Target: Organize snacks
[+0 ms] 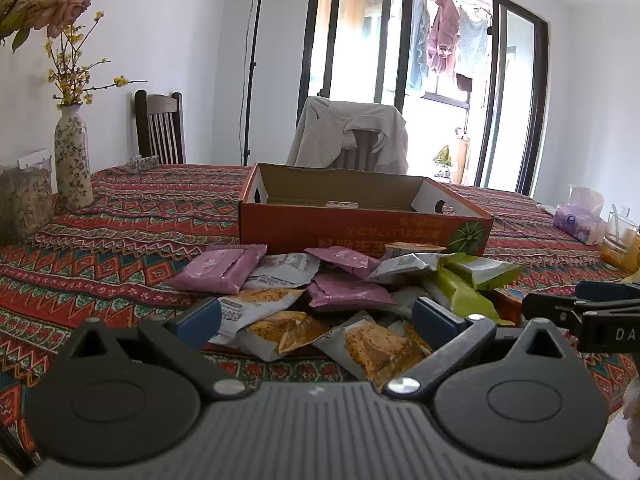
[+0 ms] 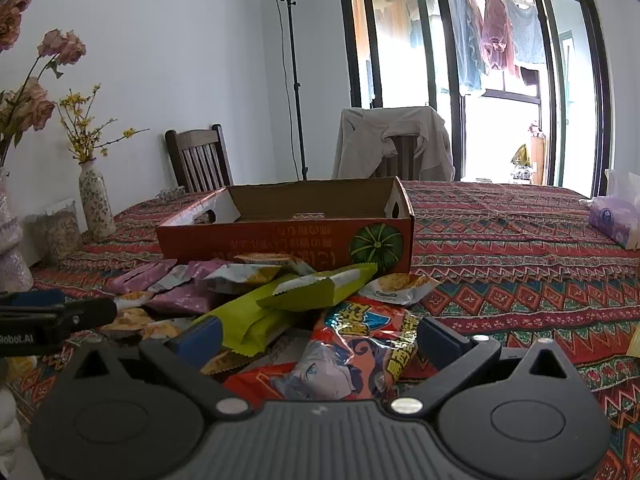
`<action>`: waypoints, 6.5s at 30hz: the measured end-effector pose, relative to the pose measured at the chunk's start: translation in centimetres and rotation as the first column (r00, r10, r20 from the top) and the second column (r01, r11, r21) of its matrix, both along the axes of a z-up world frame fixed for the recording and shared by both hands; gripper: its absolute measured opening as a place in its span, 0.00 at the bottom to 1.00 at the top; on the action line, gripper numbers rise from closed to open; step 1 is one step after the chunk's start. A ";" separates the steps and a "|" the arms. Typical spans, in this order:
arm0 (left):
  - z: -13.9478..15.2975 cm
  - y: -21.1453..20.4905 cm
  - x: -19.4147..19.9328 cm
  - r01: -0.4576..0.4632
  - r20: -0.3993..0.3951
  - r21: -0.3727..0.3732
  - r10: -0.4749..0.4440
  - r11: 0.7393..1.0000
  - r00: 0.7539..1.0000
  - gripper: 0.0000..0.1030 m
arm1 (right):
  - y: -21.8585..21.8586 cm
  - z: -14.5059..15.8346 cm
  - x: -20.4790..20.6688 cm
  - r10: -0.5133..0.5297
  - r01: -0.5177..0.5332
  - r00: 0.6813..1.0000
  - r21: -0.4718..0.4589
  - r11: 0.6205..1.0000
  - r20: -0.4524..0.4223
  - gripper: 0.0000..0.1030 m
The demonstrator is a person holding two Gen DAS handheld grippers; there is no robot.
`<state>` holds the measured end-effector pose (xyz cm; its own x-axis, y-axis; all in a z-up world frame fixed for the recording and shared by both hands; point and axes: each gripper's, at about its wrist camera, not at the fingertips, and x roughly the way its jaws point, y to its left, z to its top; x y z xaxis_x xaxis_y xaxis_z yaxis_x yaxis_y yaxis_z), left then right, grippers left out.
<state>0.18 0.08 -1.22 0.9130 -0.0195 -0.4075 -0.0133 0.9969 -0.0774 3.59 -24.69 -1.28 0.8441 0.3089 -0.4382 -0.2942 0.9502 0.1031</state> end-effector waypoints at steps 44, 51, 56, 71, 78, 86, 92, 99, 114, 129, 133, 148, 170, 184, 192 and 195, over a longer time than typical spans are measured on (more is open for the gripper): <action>0.0 0.2 -0.4 -0.002 0.012 -0.012 0.002 1.000 1.000 1.00 | 0.0 -0.2 0.0 -0.002 0.002 1.000 0.003 1.000 -0.009 1.00; 0.0 0.2 -0.4 -0.003 0.012 -0.012 0.003 1.000 1.000 1.00 | 0.0 -0.2 0.0 -0.002 0.002 1.000 0.002 1.000 -0.009 1.00; 0.0 0.2 -0.4 -0.003 0.012 -0.012 0.003 1.000 1.000 1.00 | 0.0 -0.2 0.0 -0.003 0.003 1.000 0.002 1.000 -0.010 1.00; -0.3 0.6 -0.2 -0.015 0.000 -0.021 0.015 1.000 1.000 1.00 | -0.2 -0.4 0.3 -0.035 0.035 0.999 0.005 0.999 -0.026 1.00; -0.4 0.7 -0.1 -0.019 -0.005 -0.023 0.019 1.000 1.000 1.00 | -0.7 -0.9 1.5 -0.098 0.097 0.992 -0.009 0.995 -0.079 0.99; -0.8 0.9 0.1 -0.020 -0.018 -0.027 0.019 0.999 1.000 1.00 | -1.1 -2.1 2.8 -0.135 0.138 0.978 0.013 0.990 -0.161 0.87; -1.0 0.9 0.3 -0.025 -0.031 -0.034 0.024 0.999 0.999 1.00 | -1.4 -2.9 3.1 -0.099 0.109 0.976 0.042 0.993 -0.195 0.71; -1.2 1.1 0.4 -0.029 -0.044 -0.045 0.027 0.999 0.999 1.00 | -2.1 -2.4 2.3 -0.076 0.086 0.982 0.054 0.995 -0.171 0.44; -1.5 1.9 2.0 -0.107 -0.104 -0.029 0.104 0.994 0.989 1.00 | -5.0 0.0 0.8 -0.133 0.133 0.991 0.102 0.986 -0.004 0.43; -1.7 5.1 8.2 -0.148 -0.222 -0.005 0.143 0.989 0.964 1.00 | -4.4 -0.7 1.7 -0.113 0.115 0.993 0.100 0.988 -0.032 0.43; -2.6 5.6 9.2 -0.123 -0.253 -0.067 0.103 0.990 0.962 0.87 | -4.4 -0.8 1.8 -0.112 0.115 0.993 0.102 0.988 -0.034 0.43; -2.4 6.1 7.0 -0.071 -0.218 -0.122 0.043 0.990 0.975 0.51 | -4.0 -1.0 2.0 -0.102 0.106 0.994 0.096 0.990 -0.040 0.43; 2.8 4.1 5.2 -0.018 0.008 -0.021 0.018 1.000 1.000 0.43 | -3.0 1.1 3.1 -0.079 0.075 0.996 0.089 0.993 0.046 0.43; 6.5 2.4 12.7 -0.020 0.072 0.006 0.019 1.000 0.997 0.43 | 0.0 6.1 12.2 -0.048 0.035 0.986 0.081 0.996 0.159 0.43; 6.4 1.8 18.8 -0.063 0.027 0.002 0.063 0.998 0.998 0.43 | 2.0 6.1 19.6 -0.022 0.017 0.997 0.085 0.996 0.067 0.43; 5.9 1.9 21.0 -0.088 -0.003 -0.001 0.088 0.996 0.996 0.43 | 2.7 5.1 22.4 -0.023 0.022 1.000 0.087 0.996 0.010 0.43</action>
<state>21.14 1.93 4.70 0.9101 0.0603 -0.4099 -0.1012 0.9917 -0.0788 25.98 -21.96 3.79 0.8557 0.3264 -0.4016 -0.2747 0.9441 0.1821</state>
